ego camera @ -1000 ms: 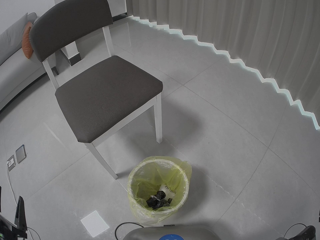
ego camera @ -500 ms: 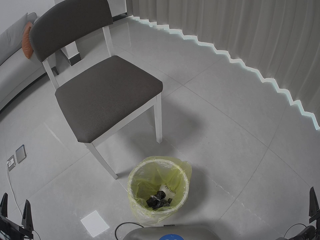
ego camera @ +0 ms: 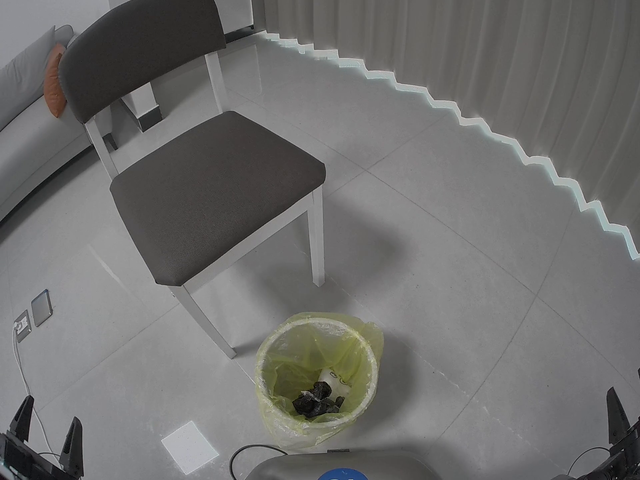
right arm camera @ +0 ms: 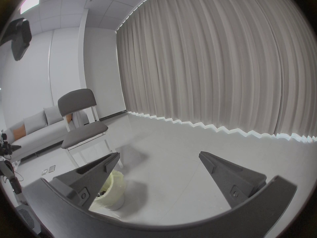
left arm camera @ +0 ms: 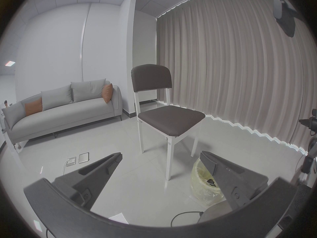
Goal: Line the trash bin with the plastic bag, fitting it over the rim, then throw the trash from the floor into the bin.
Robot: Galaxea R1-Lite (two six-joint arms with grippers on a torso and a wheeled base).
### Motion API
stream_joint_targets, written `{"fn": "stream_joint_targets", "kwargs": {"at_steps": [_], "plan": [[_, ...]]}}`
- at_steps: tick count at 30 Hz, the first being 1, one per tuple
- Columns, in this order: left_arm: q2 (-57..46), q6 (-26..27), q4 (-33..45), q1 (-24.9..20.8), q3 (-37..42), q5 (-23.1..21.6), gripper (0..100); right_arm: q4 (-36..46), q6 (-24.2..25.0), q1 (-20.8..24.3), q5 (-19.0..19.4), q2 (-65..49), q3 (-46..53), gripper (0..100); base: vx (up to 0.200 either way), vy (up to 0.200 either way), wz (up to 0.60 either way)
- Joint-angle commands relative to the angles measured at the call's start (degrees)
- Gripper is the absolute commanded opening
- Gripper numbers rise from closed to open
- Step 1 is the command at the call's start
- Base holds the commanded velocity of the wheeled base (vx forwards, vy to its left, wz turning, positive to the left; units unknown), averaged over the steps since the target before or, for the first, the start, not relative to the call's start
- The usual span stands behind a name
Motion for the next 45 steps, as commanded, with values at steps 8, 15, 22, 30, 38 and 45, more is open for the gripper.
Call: {"fn": "stream_joint_targets", "kwargs": {"at_steps": [8,15,22,30,38,45], "plan": [[-0.7,-0.3,0.0,0.0,0.7,0.0,100,0.5,-13.9,0.0,4.0,-0.7,1.0,100,0.000,0.000,0.00],[-0.7,-0.7,-0.1,0.0,0.7,0.1,100,4.6,-7.7,0.0,2.2,-0.6,0.9,100,0.000,0.000,0.00],[-0.7,-0.1,-0.8,0.0,0.8,0.0,100,4.4,-7.1,0.6,1.5,1.5,0.8,100,0.000,0.000,0.00],[-0.7,0.3,-0.7,0.0,0.8,0.0,100,4.0,-6.9,-0.1,1.4,-0.7,0.9,100,0.000,0.000,0.00],[-0.7,0.3,-0.7,0.0,0.8,0.0,100,4.1,-6.4,-0.1,0.7,-0.7,0.9,100,0.000,0.000,0.00],[-0.7,0.3,-0.7,0.0,0.8,0.0,100,4.0,-6.2,-0.1,0.3,-0.7,0.9,100,0.000,0.000,0.00]]}}
